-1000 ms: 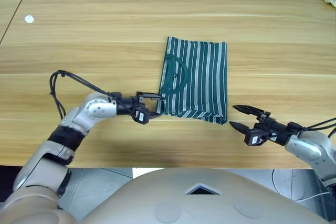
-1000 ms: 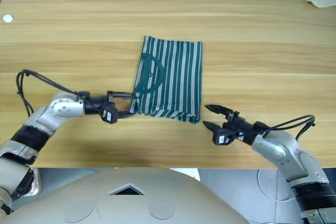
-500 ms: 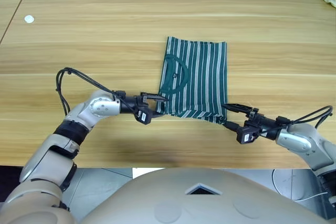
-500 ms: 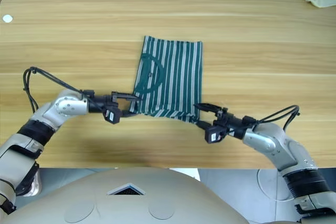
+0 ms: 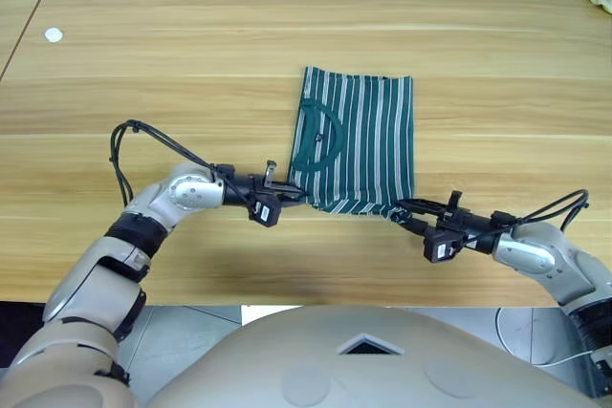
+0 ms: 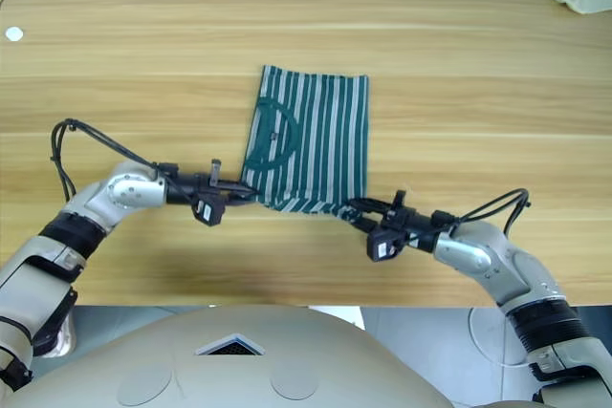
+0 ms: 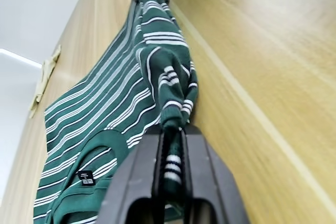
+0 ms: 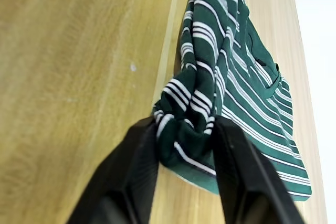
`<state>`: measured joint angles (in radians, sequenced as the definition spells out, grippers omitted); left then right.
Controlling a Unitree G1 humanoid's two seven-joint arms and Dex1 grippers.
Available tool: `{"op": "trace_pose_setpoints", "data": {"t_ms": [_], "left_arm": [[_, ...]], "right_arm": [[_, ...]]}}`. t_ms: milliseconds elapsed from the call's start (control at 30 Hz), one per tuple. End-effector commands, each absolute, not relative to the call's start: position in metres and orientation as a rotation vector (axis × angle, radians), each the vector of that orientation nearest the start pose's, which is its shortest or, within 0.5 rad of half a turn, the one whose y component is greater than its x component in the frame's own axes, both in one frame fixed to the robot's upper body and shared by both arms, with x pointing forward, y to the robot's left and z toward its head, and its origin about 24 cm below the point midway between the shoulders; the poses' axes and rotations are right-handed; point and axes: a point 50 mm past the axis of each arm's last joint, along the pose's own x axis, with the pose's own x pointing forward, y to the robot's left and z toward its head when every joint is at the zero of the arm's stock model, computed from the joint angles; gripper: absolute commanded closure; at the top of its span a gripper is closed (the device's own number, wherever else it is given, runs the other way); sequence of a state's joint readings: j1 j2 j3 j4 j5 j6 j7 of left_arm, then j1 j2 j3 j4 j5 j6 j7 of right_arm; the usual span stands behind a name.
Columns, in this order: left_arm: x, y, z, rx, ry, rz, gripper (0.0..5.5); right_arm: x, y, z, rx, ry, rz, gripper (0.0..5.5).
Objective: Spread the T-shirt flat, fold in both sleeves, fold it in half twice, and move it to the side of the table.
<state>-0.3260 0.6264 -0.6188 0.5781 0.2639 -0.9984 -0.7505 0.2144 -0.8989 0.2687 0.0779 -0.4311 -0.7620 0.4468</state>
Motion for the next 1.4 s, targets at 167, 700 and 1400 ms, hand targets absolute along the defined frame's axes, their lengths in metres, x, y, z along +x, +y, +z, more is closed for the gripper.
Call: {"op": "trace_pose_setpoints", "data": {"t_ms": [167, 700, 1400], "left_arm": [[0.19, 0.169, -0.039, 0.957, 0.073, -1.654, 5.43], [0.135, 0.161, -0.033, 0.673, 0.007, -1.468, 5.44], [0.259, 0.144, 0.042, 0.858, -0.329, -1.002, 5.44]], "right_arm": [[0.165, -0.223, 0.012, -1.173, 0.025, 1.19, 5.2], [0.149, -0.22, 0.053, -0.887, -0.153, 1.016, 5.25], [0.228, -0.214, 0.071, -1.084, -0.245, 0.834, 5.25]]}}
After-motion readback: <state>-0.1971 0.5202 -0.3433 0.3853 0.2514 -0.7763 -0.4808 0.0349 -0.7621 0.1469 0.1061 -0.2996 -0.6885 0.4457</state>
